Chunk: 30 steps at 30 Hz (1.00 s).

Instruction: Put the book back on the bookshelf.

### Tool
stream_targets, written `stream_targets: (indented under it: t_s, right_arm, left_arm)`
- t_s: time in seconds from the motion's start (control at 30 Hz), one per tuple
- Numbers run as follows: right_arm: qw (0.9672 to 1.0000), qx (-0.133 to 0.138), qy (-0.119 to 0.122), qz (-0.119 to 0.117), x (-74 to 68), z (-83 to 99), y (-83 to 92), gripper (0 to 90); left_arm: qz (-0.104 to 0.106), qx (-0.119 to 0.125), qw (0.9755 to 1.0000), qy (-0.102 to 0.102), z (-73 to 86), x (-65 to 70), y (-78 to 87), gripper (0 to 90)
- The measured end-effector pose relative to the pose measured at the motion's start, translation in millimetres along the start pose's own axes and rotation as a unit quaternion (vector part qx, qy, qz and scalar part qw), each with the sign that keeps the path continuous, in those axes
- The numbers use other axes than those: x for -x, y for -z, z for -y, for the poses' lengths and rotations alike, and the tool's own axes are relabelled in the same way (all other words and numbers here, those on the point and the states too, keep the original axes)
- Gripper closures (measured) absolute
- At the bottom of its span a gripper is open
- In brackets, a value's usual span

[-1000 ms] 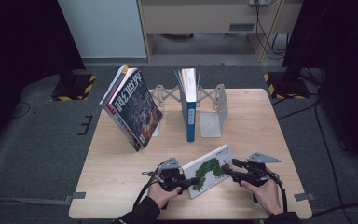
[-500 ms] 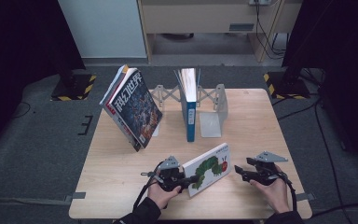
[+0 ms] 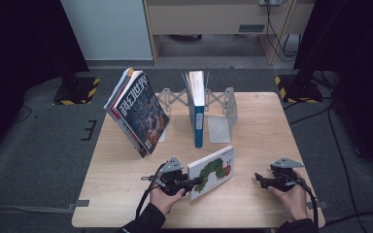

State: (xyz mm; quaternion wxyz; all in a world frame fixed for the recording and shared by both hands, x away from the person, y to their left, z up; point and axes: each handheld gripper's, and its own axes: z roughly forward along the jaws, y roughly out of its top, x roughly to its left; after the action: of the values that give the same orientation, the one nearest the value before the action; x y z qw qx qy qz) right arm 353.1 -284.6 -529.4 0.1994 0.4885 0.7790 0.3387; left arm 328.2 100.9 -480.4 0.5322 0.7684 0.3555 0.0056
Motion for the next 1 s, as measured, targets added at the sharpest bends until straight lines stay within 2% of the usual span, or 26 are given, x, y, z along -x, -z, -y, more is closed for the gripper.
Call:
stream_targets:
  t_s: [0.17,0.3,0.47,0.7,0.83,1.0]
  right_arm:
    - [0.9999,-0.011,0.003,0.003,-0.6,2.5,-3.4,19.6]
    - [1.0000,0.000,0.007,0.005,-2.6,4.4,-6.9,11.8]
    - [1.0000,0.001,0.008,0.005,-3.1,4.5,-8.3,10.4]
    - [1.0000,0.000,0.008,0.003,-2.7,4.4,-8.8,9.6]
    - [1.0000,0.000,0.008,0.002,-2.7,4.3,-8.8,9.5]
    - [1.0000,0.000,0.008,0.002,-2.7,4.3,-8.8,9.5]
  left_arm:
    - [-0.010,0.019,0.9998,0.000,-7.6,-1.2,8.5,74.7]
    - [-0.025,0.034,0.9991,-0.004,-14.4,-2.6,14.9,74.7]
    - [-0.042,0.046,0.9980,-0.009,-23.6,-6.9,17.2,74.7]
    - [-0.068,0.055,0.9961,-0.013,-37.8,-12.6,8.3,74.6]
    - [-0.084,0.068,0.9940,-0.015,-46.6,-15.7,1.8,74.7]
    - [-0.095,0.076,0.9925,-0.016,-54.3,-17.9,-5.2,74.6]
